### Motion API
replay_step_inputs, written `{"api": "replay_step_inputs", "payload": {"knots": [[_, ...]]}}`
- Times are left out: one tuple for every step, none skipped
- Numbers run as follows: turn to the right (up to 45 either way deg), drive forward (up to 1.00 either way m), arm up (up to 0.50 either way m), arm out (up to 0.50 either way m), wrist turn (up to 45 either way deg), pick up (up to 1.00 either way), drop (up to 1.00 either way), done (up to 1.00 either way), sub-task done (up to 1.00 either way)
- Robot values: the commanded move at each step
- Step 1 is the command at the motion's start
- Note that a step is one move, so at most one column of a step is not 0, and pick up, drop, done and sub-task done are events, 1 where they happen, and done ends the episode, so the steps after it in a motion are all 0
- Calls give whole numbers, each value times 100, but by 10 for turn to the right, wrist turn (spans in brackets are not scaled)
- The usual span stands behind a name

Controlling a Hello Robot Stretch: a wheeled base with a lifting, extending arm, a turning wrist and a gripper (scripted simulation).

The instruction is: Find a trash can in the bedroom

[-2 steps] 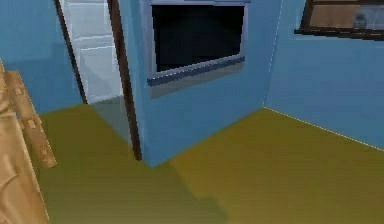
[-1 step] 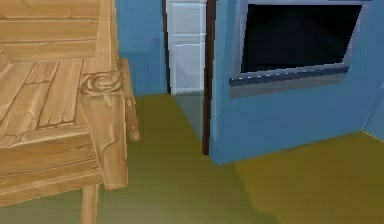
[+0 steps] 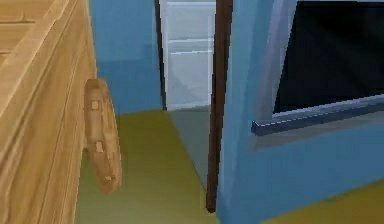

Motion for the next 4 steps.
{"api": "replay_step_inputs", "payload": {"knots": [[-60, 0, 0, 0, 0, 0, 0, 0, 0], [0, 100, 0, 0, 0, 0, 0, 0, 0], [-60, 0, 0, 0, 0, 0, 0, 0, 0], [0, 15, 0, 0, 0, 0, 0, 0, 0]]}}
